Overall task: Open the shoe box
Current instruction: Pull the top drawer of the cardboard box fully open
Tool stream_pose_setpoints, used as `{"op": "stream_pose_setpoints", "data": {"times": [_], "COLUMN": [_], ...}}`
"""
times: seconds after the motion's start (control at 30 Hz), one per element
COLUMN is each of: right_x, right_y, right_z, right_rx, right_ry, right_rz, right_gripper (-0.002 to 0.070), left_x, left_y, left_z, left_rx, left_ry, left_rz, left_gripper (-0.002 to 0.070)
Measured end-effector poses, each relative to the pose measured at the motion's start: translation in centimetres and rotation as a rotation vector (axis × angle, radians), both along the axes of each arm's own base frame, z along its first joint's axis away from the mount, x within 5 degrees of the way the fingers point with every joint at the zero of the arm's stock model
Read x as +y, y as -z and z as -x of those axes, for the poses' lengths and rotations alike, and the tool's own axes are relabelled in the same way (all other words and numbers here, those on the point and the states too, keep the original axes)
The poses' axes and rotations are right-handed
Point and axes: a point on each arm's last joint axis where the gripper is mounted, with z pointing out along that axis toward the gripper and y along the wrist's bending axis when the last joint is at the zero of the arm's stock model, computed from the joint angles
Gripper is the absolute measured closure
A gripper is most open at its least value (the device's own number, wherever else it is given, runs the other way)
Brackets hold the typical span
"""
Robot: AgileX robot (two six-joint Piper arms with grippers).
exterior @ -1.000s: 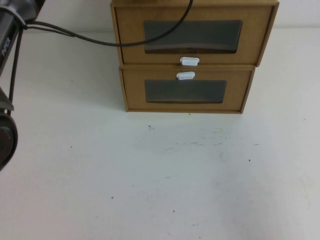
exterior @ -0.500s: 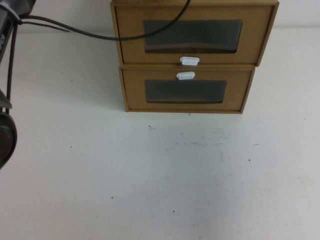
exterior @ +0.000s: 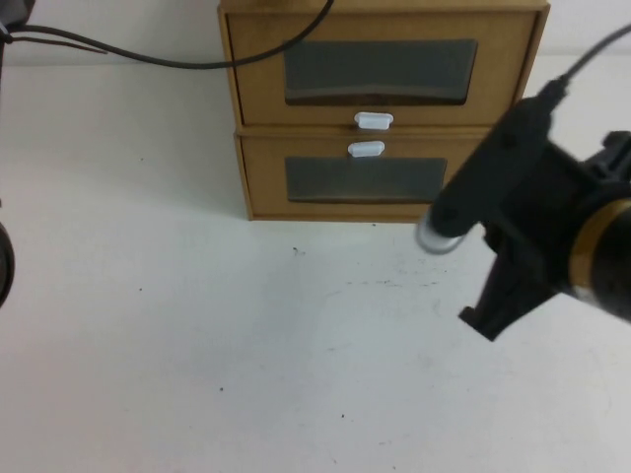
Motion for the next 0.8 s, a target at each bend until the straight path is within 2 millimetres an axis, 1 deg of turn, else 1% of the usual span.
{"op": "stream_pose_setpoints", "data": {"times": [0.13,0.2,0.3,0.37,0.5,0.63,0.73,0.8], "right_x": [3.7,5.1,6.6,7.4,8.9,9.7,10.2,10.6], "right_y": [0.6,0.8,1.4,2.0,4.5,7.2,7.9,7.9], "right_z": [-0.3,-0.4,-0.8,-1.4,-2.5,-3.7,-4.3,-4.7], "right_rx": [-0.209,-0.29,-0.379,-0.426,-0.419,-0.391,-0.387,-0.388], "right_ry": [-0.075,-0.107,-0.143,-0.155,-0.179,-0.147,-0.124,-0.123], "right_rz": [0.083,0.093,0.116,0.169,0.256,0.348,0.37,0.367], "right_gripper": [0.0694,0.0694,0.0694,0.0694,0.0693,0.0693,0.0693,0.0692], "left_x": [0.0,0.0,0.0,0.0,0.0,0.0,0.1,0.1], "left_y": [0.0,0.0,0.0,0.0,0.0,0.0,0.0,0.0], "left_z": [0.0,0.0,0.1,0.1,0.1,0.1,0.0,0.0], "left_rx": [0.001,0.001,0.007,0.007,0.008,0.008,0.011,0.015], "left_ry": [0.001,0.001,0.004,0.004,0.004,0.004,0.001,0.0], "left_rz": [-0.001,-0.001,-0.002,-0.002,-0.001,0.001,0.004,0.008], "left_gripper": [0.068,0.068,0.068,0.068,0.068,0.068,0.068,0.068]}}
